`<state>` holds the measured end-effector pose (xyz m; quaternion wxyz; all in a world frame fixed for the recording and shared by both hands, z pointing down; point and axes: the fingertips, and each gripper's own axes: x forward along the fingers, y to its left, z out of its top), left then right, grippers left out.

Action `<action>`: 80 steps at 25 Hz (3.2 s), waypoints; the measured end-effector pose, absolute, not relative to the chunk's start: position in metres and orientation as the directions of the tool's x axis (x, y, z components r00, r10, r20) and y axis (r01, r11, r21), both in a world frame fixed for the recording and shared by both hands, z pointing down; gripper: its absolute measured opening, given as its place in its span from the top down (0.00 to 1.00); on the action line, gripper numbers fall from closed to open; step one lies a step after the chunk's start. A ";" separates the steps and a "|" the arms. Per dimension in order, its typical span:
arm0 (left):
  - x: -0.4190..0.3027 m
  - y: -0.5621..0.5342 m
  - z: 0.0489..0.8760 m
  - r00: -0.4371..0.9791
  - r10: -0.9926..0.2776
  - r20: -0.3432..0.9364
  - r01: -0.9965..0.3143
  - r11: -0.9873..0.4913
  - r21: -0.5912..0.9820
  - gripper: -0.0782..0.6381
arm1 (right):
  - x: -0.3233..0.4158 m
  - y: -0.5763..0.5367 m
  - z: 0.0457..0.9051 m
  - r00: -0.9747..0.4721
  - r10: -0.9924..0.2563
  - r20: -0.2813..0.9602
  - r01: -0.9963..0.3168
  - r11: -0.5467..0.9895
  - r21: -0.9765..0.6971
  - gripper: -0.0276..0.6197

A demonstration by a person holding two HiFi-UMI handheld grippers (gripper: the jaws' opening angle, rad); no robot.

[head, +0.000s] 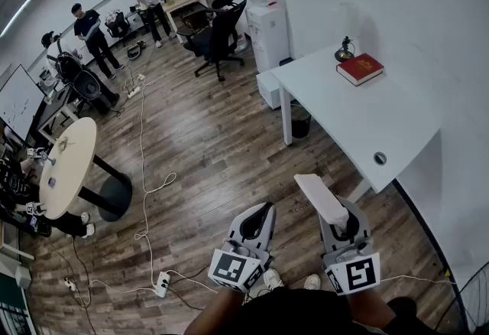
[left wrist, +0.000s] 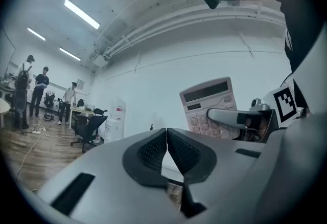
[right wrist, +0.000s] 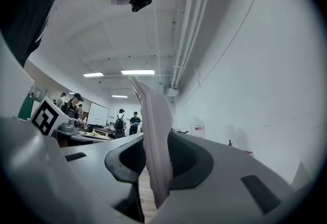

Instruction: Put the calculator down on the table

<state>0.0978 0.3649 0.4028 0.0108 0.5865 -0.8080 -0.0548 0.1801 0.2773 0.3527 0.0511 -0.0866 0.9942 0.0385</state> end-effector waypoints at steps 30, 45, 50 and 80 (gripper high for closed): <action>-0.004 0.338 0.428 -0.223 -0.975 0.007 -0.971 0.222 0.091 0.86 | 0.077 0.263 0.382 -0.967 -0.237 -0.094 -0.244 0.967 0.074 0.77; -0.088 0.198 0.451 -0.194 -0.979 0.057 -0.970 0.200 0.137 0.86 | 0.017 0.113 0.404 -0.956 -0.287 -0.066 -0.280 0.954 -0.105 0.77; -0.098 0.137 0.451 -0.149 -0.986 0.073 -0.983 0.156 0.097 0.86 | 0.011 0.053 0.404 -0.943 -0.328 -0.059 -0.322 0.942 -0.096 0.77; -0.135 -0.093 0.445 0.080 -0.995 0.061 -0.994 -0.075 0.082 0.86 | -0.009 -0.156 0.414 -0.831 -0.555 -0.049 -0.545 0.828 -0.127 0.77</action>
